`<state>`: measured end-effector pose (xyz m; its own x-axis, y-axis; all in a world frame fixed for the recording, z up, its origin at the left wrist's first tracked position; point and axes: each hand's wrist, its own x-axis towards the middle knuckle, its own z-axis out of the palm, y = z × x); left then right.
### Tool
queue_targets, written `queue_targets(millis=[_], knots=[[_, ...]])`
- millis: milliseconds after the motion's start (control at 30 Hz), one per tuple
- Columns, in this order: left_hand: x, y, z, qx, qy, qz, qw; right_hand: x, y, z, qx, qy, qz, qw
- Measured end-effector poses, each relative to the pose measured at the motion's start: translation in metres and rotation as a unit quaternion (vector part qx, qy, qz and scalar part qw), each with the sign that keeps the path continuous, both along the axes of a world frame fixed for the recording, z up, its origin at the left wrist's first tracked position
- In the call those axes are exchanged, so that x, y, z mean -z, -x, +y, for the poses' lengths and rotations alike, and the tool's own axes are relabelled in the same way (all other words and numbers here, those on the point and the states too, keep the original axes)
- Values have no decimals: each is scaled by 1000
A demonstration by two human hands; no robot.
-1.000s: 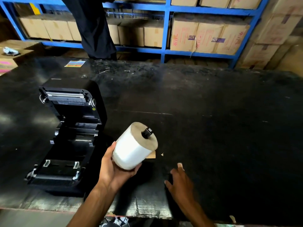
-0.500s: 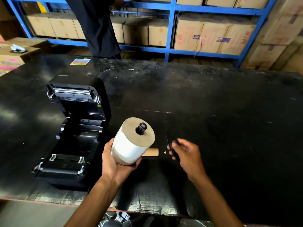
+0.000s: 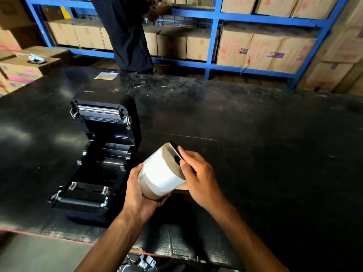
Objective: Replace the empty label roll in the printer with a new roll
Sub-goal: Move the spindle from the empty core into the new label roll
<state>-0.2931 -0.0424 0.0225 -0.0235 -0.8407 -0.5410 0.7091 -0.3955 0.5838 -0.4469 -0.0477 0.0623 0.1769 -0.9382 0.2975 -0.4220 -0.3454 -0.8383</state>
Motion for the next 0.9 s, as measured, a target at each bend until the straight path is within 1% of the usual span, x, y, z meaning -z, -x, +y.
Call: queue_targets(millis=[67,133,233,267,300,367,400,500,700,733,800,900], knots=[[0,-1,0,-3,-2,-4,1000,3,0,1,3,15,3,1000],[0,-2,1,2,3,-9,1000,5,3,0,10,25,-33,999],[-3,-3,1,18,16,-11,1000,5,9,-4,9,-5,-94,996],[-3,-3,1,21,19,-12,1000,5,10,-4,12,-11,-100,995],[-3,-3,0,23,21,-12,999,6,10,-4,19,1,-93,995],[-5,-2,0,21,27,-16,999,9,9,-4,35,48,-49,997],[-6,-2,-1,20,35,-20,999,10,9,-3,42,57,-35,997],[-10,-1,-3,3,62,-50,997,10,7,0,54,39,-34,997],[-27,8,-17,-24,73,-138,987,5,-3,-8,14,-31,-31,999],[-32,11,-20,-21,76,-158,984,4,-5,-11,16,-52,-55,997],[-42,18,-27,-10,83,-202,976,6,-5,-18,31,-92,-133,986],[-50,29,-41,-2,107,-288,951,11,-4,-31,89,-149,-250,953]])
